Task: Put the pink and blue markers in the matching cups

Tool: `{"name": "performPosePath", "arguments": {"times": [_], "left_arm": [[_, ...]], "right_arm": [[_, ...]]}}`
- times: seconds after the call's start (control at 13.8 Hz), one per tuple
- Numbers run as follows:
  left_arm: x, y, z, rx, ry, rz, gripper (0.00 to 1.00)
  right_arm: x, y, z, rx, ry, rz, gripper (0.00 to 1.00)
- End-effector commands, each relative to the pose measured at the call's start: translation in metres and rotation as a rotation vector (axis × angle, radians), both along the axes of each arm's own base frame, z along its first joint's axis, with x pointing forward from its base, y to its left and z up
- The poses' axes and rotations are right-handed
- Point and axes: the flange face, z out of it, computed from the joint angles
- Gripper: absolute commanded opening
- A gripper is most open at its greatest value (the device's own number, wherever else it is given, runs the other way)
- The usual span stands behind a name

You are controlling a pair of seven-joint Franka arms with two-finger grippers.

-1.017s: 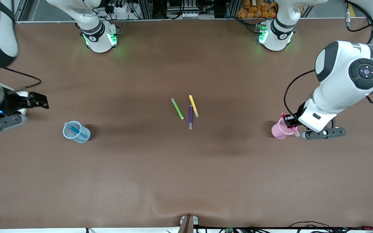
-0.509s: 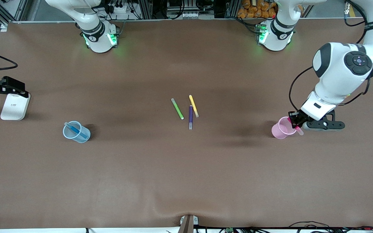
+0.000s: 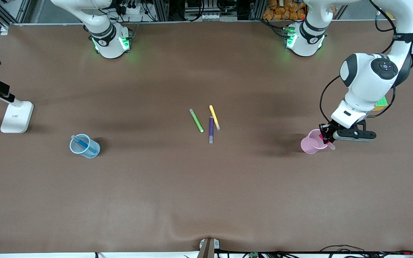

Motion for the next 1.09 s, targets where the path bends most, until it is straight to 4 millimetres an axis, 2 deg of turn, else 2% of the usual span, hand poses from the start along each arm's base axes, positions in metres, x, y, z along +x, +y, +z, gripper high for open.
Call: {"name": "performPosePath", "arguments": {"times": [0.0, 0.15, 0.29, 0.36, 0.44, 0.51, 0.58, 0.8, 1.02], "left_arm": [[-0.004, 0.003, -0.006, 0.009, -0.025, -0.018, 0.0], [-0.004, 0.003, -0.012, 0.007, -0.027, -0.02, 0.0], [-0.005, 0.002, -0.021, 0.004, -0.013, -0.017, 0.0], [-0.007, 0.003, -0.027, 0.004, -0.001, -0.014, 0.03], [-0.008, 0.004, -0.036, 0.003, 0.016, -0.014, 0.15], [-0.007, 0.003, -0.039, 0.004, 0.021, -0.017, 0.46], [-0.003, 0.004, -0.035, 0.004, 0.013, -0.02, 0.99], [0.01, 0.0, -0.017, 0.013, 0.011, -0.041, 1.0], [0.038, 0.0, 0.026, 0.028, 0.079, -0.038, 1.0]], "right_arm": [[-0.012, 0.001, 0.008, 0.019, -0.013, -0.024, 1.0], [-0.019, 0.002, 0.017, 0.015, -0.027, -0.022, 1.0], [-0.017, 0.002, 0.014, 0.014, -0.019, -0.022, 1.0], [-0.017, 0.001, 0.013, 0.014, -0.018, -0.021, 1.0], [-0.017, 0.002, 0.013, 0.014, -0.016, -0.021, 1.0], [-0.017, 0.003, 0.014, 0.014, -0.016, -0.01, 1.0], [-0.018, 0.006, 0.014, 0.015, -0.004, -0.01, 1.0], [-0.018, 0.007, 0.013, 0.019, 0.0, -0.002, 1.0], [-0.018, 0.009, 0.015, 0.023, -0.003, 0.004, 1.0]]}}
